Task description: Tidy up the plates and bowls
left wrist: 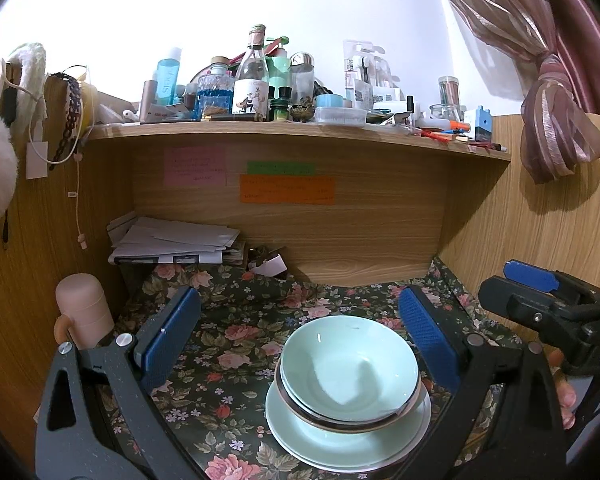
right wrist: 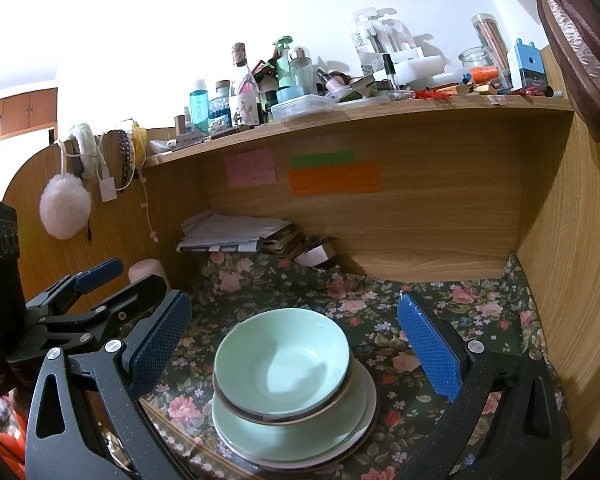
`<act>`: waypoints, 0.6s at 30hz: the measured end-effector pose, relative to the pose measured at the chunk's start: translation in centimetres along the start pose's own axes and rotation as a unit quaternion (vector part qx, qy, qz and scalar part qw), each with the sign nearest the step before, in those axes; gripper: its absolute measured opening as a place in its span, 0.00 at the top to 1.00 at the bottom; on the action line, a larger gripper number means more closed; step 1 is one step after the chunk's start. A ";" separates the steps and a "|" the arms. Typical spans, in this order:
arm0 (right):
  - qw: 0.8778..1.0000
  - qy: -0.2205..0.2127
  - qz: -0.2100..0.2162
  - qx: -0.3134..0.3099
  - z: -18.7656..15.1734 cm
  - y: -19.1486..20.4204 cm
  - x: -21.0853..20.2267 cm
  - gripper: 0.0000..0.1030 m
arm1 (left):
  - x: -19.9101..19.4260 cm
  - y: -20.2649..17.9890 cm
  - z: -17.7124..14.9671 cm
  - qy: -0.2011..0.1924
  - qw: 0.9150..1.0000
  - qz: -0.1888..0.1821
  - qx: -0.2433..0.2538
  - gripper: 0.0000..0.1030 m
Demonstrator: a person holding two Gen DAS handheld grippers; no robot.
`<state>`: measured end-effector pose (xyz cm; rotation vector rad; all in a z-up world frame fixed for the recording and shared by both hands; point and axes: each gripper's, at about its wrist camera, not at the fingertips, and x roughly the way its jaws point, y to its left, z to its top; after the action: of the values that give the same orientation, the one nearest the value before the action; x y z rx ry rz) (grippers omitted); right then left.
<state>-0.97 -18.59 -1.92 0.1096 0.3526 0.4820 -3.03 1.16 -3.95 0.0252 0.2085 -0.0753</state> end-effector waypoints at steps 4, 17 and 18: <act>1.000 0.000 -0.001 -0.001 0.0 0.1 0.0 0.00 | 0.0 -0.3 0.0 -0.001 1.000 0.001 -0.001 0.02; 1.000 -0.002 -0.003 0.004 0.1 0.0 -0.2 0.00 | 0.3 -1.2 0.3 0.002 1.000 0.005 -0.002 0.02; 1.000 -0.003 -0.002 0.004 0.1 -0.1 -0.2 0.00 | 0.3 -1.3 0.3 0.002 1.000 0.007 -0.002 0.02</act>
<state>-1.05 -18.72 -1.79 0.1179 0.3494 0.4756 -2.78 -0.20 -3.74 0.0219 0.2134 -0.0611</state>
